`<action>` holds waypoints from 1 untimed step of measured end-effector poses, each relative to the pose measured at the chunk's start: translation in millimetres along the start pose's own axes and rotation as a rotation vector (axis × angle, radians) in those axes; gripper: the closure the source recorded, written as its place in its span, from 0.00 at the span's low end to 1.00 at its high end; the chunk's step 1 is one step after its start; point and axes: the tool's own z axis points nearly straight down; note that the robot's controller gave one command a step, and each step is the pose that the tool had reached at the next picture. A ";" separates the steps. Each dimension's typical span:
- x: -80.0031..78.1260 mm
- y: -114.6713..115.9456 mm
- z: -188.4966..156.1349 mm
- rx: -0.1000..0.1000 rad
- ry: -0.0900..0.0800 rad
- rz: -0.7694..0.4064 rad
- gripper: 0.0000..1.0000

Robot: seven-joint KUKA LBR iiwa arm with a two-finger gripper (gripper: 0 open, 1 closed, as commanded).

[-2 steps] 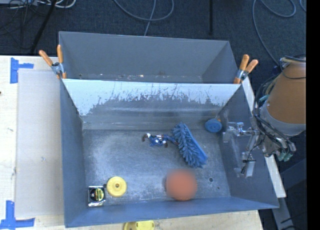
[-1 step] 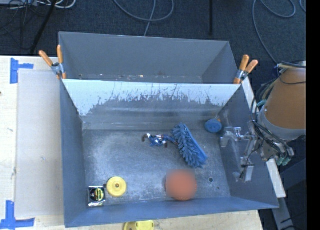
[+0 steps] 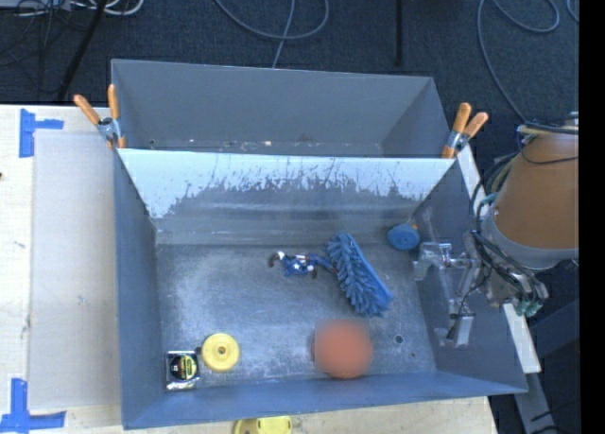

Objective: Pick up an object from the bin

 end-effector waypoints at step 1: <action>3.1 15.7 19.6 0.000 -0.001 -0.090 0.00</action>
Offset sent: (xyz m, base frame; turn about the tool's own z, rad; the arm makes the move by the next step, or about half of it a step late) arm -0.0088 0.0140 -0.0435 0.0349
